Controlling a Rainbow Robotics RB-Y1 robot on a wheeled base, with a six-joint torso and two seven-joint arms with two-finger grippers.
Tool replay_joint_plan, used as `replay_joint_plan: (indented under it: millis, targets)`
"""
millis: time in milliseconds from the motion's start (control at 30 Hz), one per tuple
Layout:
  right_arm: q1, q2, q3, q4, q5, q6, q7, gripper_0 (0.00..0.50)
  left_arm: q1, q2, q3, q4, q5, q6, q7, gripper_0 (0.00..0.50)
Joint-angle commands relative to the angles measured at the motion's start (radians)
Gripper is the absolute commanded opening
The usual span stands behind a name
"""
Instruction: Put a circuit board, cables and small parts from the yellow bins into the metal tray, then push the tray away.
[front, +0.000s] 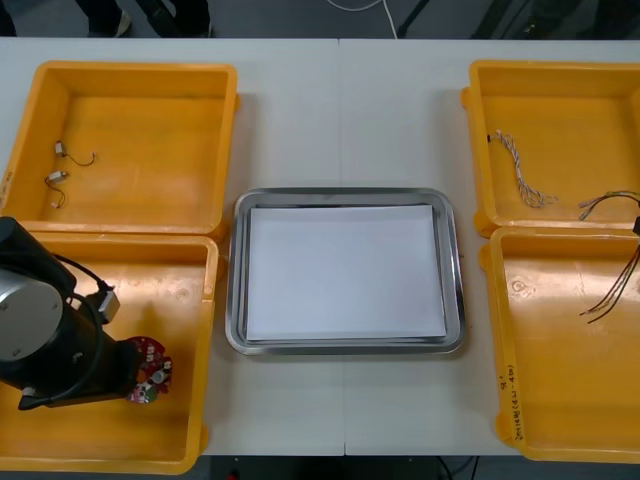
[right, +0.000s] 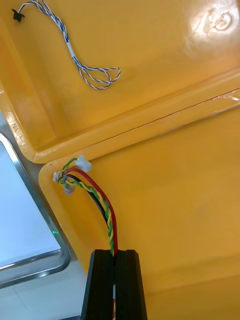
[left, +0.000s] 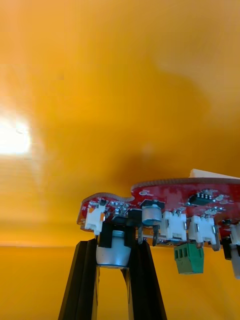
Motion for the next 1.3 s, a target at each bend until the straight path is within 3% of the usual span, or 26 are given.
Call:
replay_joint_plan:
  millis: [33,233,633,933,1033,1200,1300]
  targets:
    - [-0.045,-0.100,-0.011,-0.031,-0.024,0.004,0.128,0.000,-0.058,0.073,0.045,-0.002,0.009,0.008,-0.067,0.000]
    - [-0.081,-0.155,0.054,-0.031,-0.038,0.004,0.254,0.000,-0.106,0.102,0.045,0.078,0.000,0.008,-0.084,0.000]
    - [-0.187,-0.157,0.146,-0.031,-0.142,0.004,0.463,0.000,-0.126,0.102,0.043,0.164,-0.019,0.008,-0.112,0.000]
    - [-0.255,-0.155,0.261,-0.054,-0.141,0.004,0.559,0.000,-0.126,0.102,0.043,0.170,-0.017,0.008,-0.129,0.019]
    - [-0.259,-0.155,0.293,-0.081,-0.128,0.004,0.553,0.000,-0.126,0.102,0.043,0.170,-0.013,0.008,-0.133,0.095]
    - [-0.259,-0.151,0.325,-0.108,-0.110,0.004,0.547,0.000,-0.126,0.102,0.043,0.171,-0.010,0.008,-0.139,0.289]
    - [-0.259,-0.142,0.330,-0.108,-0.116,0.004,0.545,0.000,-0.126,0.101,0.043,0.170,-0.010,0.008,-0.142,0.467]
